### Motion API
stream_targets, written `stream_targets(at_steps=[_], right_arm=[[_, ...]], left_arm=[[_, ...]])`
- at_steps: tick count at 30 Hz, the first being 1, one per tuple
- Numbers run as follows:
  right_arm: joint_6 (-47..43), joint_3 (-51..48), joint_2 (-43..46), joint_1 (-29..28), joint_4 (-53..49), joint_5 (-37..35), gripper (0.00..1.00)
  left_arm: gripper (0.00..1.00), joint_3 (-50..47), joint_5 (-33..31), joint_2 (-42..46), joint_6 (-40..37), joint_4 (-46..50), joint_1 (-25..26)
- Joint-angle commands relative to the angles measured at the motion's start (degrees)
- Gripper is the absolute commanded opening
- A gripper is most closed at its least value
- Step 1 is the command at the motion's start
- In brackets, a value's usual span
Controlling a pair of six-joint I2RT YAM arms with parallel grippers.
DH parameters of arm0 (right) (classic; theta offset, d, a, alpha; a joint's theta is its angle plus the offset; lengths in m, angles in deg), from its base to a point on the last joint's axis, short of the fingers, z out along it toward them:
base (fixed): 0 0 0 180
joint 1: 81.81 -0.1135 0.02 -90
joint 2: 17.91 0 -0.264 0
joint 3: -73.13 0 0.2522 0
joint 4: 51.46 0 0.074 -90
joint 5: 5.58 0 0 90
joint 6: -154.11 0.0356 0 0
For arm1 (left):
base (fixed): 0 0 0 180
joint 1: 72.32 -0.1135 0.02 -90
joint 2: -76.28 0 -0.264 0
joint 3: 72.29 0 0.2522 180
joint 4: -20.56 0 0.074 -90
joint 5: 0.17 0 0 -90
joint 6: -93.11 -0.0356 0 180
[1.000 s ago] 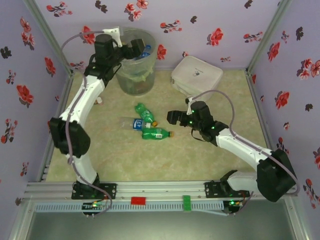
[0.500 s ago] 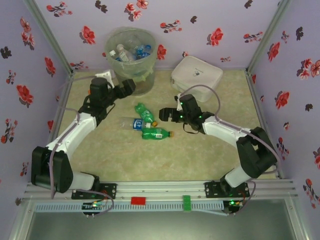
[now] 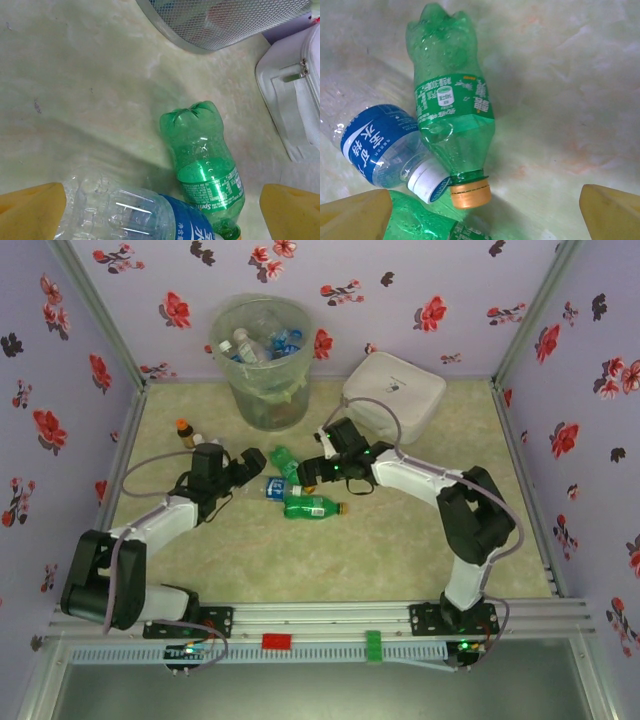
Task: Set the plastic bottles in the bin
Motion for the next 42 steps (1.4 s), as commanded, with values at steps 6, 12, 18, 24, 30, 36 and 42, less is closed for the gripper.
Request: stream_targets(at_steps=[6,12,18,24,30,36,42], right_arm=[[-3.37,10.99,-8.93,-2.04,-4.22,-1.89,0.94],[-1.69,17.61,-16.55,-2.59,-4.28,-3.16,0.89],[-0.9,21.0,-21.55,-4.05,-4.29,-8.61,0.81],[-0.04,22.54,-25.6,-4.6,-5.03,-11.13,0.72],[-0.4,23.81,-26.56,-5.01,-4.56,-13.48,0.56],[-0.81,22.98,-25.59,-5.29,-4.8,-15.23,0.43],[-0.46,19.38,-22.24,-5.24,-1.64,-13.9,0.34]], left_arm=[[1.0,-0.21,0.7,-2.01,4.42,-6.96,-0.43],[1.0,0.17,1.94,-3.18,3.16,-9.24,-0.63],[1.0,5.21,5.14,-8.13,1.98,-3.98,-2.27],[1.0,9.52,6.68,-12.79,3.75,0.81,-2.34],[1.0,14.78,6.09,-16.22,5.79,3.64,-2.37],[1.0,21.1,5.49,-17.21,5.55,6.68,-2.06],[1.0,22.53,4.79,-16.04,5.14,5.01,-0.76]])
